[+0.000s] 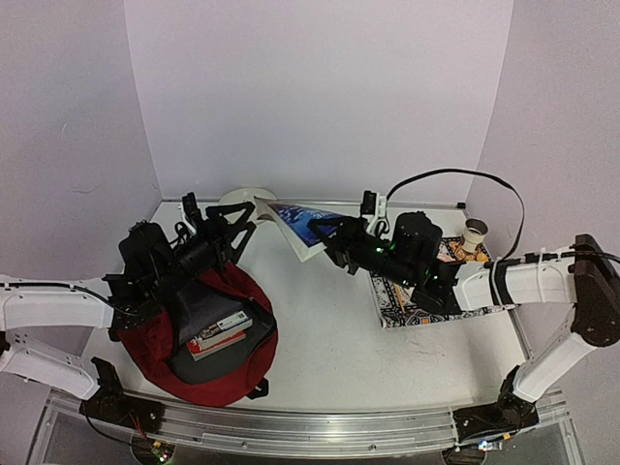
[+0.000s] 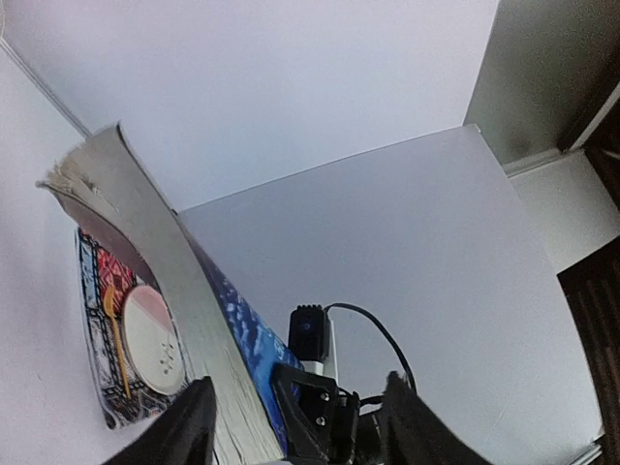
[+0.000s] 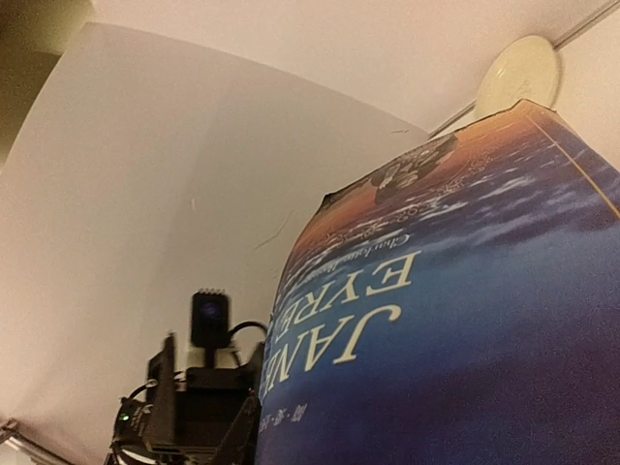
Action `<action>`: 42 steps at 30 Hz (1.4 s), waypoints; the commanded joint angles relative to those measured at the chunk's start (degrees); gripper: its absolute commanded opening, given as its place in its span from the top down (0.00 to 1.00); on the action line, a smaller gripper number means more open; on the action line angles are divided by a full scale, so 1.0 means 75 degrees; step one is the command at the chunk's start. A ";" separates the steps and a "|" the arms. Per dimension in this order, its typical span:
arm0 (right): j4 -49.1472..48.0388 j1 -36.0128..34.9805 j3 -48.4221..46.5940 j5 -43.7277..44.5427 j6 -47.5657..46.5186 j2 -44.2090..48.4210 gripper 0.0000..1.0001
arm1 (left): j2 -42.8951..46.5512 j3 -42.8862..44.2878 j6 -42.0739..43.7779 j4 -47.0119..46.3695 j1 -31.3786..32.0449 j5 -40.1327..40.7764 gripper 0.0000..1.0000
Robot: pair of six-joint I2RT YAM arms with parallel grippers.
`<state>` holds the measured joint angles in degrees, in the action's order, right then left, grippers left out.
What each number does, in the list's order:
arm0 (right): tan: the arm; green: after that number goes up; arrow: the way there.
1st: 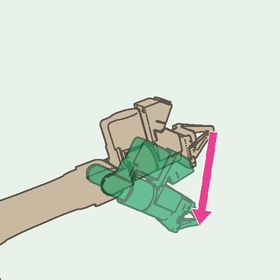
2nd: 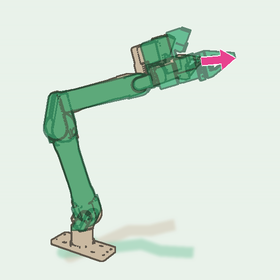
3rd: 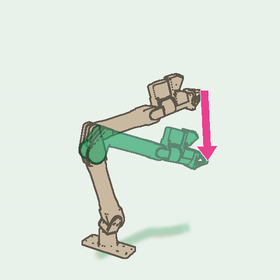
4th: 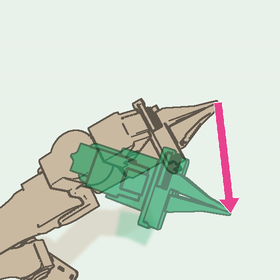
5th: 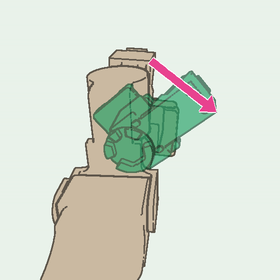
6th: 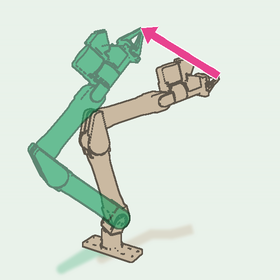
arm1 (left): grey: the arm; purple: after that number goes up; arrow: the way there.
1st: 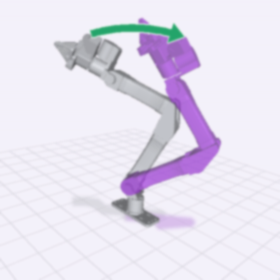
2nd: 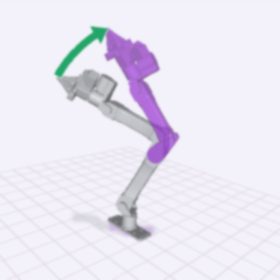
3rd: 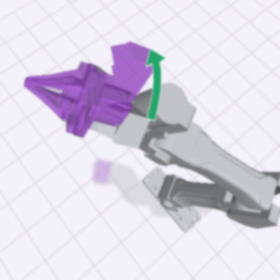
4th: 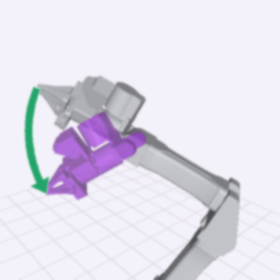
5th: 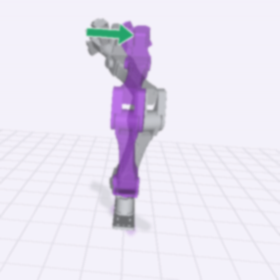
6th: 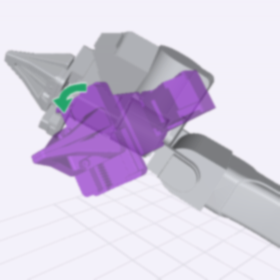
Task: Pack the student bag
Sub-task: Pass from the left arm to the right, then pick up the largest pocket of the bag from the student bag.
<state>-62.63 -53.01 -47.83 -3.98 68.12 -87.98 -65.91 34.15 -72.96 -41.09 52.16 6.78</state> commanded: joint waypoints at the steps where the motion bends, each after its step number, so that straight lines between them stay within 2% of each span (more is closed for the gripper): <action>1: -0.1493 0.0372 0.0046 0.0050 -0.0270 0.0892 1.00 | 0.0816 0.0265 0.1498 0.1255 -0.0285 -0.0169 0.33; 4: -0.1469 0.0509 0.0247 -0.0107 -0.0284 0.1092 1.00 | 0.1161 0.0541 0.2186 0.2589 -0.0455 -0.0114 0.26; 10: -0.1087 0.0710 0.0443 -0.0461 -0.0516 0.1462 1.00 | 0.0948 0.2210 0.3634 0.6709 -0.0654 0.0595 0.14; 13: -0.0939 0.0774 0.0522 -0.0646 -0.0566 0.1571 1.00 | 0.0575 0.3067 0.4243 0.8432 -0.0864 0.0864 0.12; 17: -0.0735 0.0798 0.0596 -0.0850 -0.0653 0.1672 1.00 | 0.0124 0.3941 0.4869 1.0090 -0.1147 0.1207 0.10; 22: -0.0574 0.0793 0.0664 -0.1087 -0.0779 0.1790 1.00 | -0.0413 0.4646 0.5713 1.1342 -0.1353 0.1365 0.08; 28: -0.0272 0.0794 0.0667 -0.1287 -0.0989 0.1940 1.00 | -0.1763 0.5658 0.6503 1.3048 -0.1388 0.1310 0.08; 33: -0.0232 0.0788 0.0667 -0.1402 -0.1066 0.1960 1.00 | -0.2204 0.5723 0.6830 1.3347 -0.1388 0.0810 0.08; 42: -0.0227 0.0793 0.0505 -0.1554 -0.1125 0.1744 1.00 | -0.3001 0.5474 0.7103 1.3746 -0.1233 0.0694 0.07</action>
<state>-50.87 -47.27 -40.29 -14.20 62.68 -78.19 -86.46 74.65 -21.96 59.66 42.11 12.23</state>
